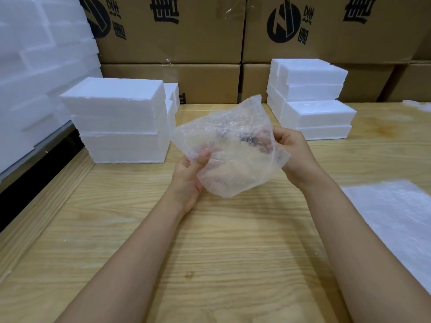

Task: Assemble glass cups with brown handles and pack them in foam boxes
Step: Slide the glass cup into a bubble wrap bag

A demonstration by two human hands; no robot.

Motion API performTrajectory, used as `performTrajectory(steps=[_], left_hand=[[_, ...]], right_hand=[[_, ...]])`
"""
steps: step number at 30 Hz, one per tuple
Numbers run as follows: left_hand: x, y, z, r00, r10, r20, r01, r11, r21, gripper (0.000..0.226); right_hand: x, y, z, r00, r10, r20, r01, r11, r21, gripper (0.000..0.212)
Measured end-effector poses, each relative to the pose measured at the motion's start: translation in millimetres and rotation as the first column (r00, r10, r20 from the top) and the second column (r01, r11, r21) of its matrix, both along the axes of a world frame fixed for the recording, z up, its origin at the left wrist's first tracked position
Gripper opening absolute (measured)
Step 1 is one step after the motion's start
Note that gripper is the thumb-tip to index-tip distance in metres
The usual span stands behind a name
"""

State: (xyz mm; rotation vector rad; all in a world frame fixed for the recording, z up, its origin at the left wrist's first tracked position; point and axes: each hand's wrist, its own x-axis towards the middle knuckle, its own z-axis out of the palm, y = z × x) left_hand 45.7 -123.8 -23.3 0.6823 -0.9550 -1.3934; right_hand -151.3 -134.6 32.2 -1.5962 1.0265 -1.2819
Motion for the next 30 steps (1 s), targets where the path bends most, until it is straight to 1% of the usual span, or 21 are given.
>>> performTrajectory(steps=[3, 6, 9, 12, 13, 16, 19, 20, 22, 24, 26, 28, 30], left_hand=[[-6, 3, 0, 0.999, -0.012, -0.046, 0.013, 1.000, 0.019, 0.075], [-13, 4, 2, 0.994, 0.013, -0.106, -0.009, 0.999, 0.038, 0.080], [-14, 6, 5, 0.991, 0.045, -0.126, -0.043, 0.999, 0.021, 0.099], [-10, 7, 4, 0.987, 0.071, -0.145, -0.067, 0.997, 0.031, 0.118], [-10, 7, 3, 0.987, 0.064, -0.149, -0.059, 0.998, 0.037, 0.119], [-9, 6, 4, 0.987, 0.058, -0.149, -0.052, 0.998, 0.045, 0.107], [-8, 6, 5, 0.985, 0.059, -0.159, -0.053, 0.998, 0.039, 0.105], [-8, 6, 5, 0.985, 0.061, -0.161, -0.054, 0.998, 0.043, 0.106], [-9, 8, 6, 0.984, 0.052, -0.170, -0.044, 0.998, 0.053, 0.115], [-11, 9, 6, 0.983, 0.026, -0.181, -0.015, 0.998, 0.064, 0.120], [-11, 8, 4, 0.980, -0.019, -0.196, 0.033, 0.997, 0.069, 0.112], [-10, 8, 2, 0.981, -0.056, -0.185, 0.074, 0.993, 0.090, 0.094], [-12, 8, 0, 0.983, -0.065, -0.174, 0.087, 0.988, 0.125, 0.085]], right_hand=[[14, 3, -4, 0.997, -0.055, 0.057, 0.055, 0.998, 0.000, 0.035], [32, 3, -12, 0.987, -0.131, 0.098, 0.130, 0.991, 0.014, 0.033], [50, 5, -21, 0.982, -0.164, 0.090, 0.158, 0.985, 0.067, 0.026], [59, 9, -26, 0.989, -0.148, 0.015, 0.147, 0.987, 0.072, 0.029], [60, 10, -27, 0.990, -0.139, -0.020, 0.140, 0.989, 0.054, 0.028], [65, 12, -25, 0.990, -0.097, -0.102, 0.099, 0.995, 0.014, 0.023], [60, 11, -23, 0.997, -0.035, -0.069, 0.038, 0.998, 0.041, 0.029], [57, 9, -22, 0.999, -0.007, -0.045, 0.010, 0.997, 0.070, 0.034], [47, 6, -20, 0.999, 0.047, 0.021, -0.050, 0.988, 0.143, 0.041], [38, 4, -17, 0.989, 0.076, 0.127, -0.100, 0.977, 0.191, 0.043], [29, 0, -14, 0.960, 0.058, 0.273, -0.116, 0.973, 0.201, 0.040], [19, -6, -8, 0.889, -0.017, 0.457, -0.093, 0.972, 0.217, 0.037], [8, -10, -5, 0.771, -0.103, 0.628, -0.068, 0.968, 0.243, 0.033]])
